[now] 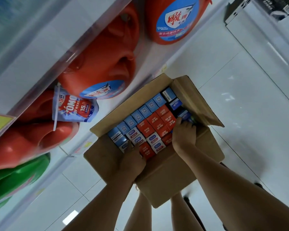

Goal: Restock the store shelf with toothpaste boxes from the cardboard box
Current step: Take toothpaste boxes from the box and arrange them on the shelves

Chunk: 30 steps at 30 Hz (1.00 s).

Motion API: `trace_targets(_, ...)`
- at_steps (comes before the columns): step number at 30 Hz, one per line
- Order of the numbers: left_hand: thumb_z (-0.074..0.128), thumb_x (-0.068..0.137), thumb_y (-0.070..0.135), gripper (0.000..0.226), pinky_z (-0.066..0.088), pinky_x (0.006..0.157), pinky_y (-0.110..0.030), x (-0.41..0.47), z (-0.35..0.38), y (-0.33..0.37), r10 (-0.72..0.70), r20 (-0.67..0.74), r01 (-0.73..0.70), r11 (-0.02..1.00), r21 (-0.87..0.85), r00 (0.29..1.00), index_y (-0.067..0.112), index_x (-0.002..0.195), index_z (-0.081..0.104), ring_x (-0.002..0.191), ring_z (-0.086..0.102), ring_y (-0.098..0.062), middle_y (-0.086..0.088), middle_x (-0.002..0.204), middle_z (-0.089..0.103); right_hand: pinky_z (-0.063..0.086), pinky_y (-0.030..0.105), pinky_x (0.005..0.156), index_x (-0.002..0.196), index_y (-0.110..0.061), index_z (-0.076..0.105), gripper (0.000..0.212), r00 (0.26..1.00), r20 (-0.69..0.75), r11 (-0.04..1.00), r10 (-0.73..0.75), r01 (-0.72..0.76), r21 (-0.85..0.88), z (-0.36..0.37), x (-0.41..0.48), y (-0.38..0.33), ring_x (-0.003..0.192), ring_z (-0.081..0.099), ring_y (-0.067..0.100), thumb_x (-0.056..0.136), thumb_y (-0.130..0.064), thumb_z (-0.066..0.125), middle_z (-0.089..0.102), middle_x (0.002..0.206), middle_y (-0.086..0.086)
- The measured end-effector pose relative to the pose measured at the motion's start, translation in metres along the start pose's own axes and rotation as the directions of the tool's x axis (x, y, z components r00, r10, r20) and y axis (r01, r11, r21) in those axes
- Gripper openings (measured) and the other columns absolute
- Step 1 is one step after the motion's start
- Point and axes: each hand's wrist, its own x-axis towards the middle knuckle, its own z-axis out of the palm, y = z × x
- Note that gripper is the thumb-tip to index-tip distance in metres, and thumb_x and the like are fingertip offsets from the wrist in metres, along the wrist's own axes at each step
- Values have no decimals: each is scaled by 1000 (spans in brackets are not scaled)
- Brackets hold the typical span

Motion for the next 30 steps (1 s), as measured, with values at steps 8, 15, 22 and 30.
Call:
trace_targets(8,49,95,24,55,30,109,-35,-8,10,0,-16,-21,15,1000,-22,1000,17,146,29,136,34,-32,-13,148,35,36,44,103,135,-10,30,68,998,32,999,51,-52,10,2,11,2,123,48,31,82,-31,69,50,132,17)
trace_targets(15,51,95,19,14,44,79,-12,-10,13,9,-33,-81,-3,910,-414,996,14,103,62,104,59,-14,4,104,62,35,47,105,137,-8,26,83,997,19,996,77,-78,47,4,10,1,126,46,32,77,-39,74,45,136,17)
trace_targets(22,55,90,20,11,50,94,-44,-9,13,39,-130,139,190,605,-774,982,24,82,63,98,64,-26,-9,99,69,35,43,106,135,-9,28,85,995,-47,990,84,-78,119,-8,-7,6,127,44,30,74,-46,74,43,137,14)
trace_targets(30,59,92,27,30,49,81,-31,14,-7,103,2,446,446,36,-894,895,7,113,58,94,62,-22,-10,104,65,44,36,97,128,-12,35,74,979,-197,967,59,-7,254,-43,-57,20,114,50,24,74,-41,75,48,125,9)
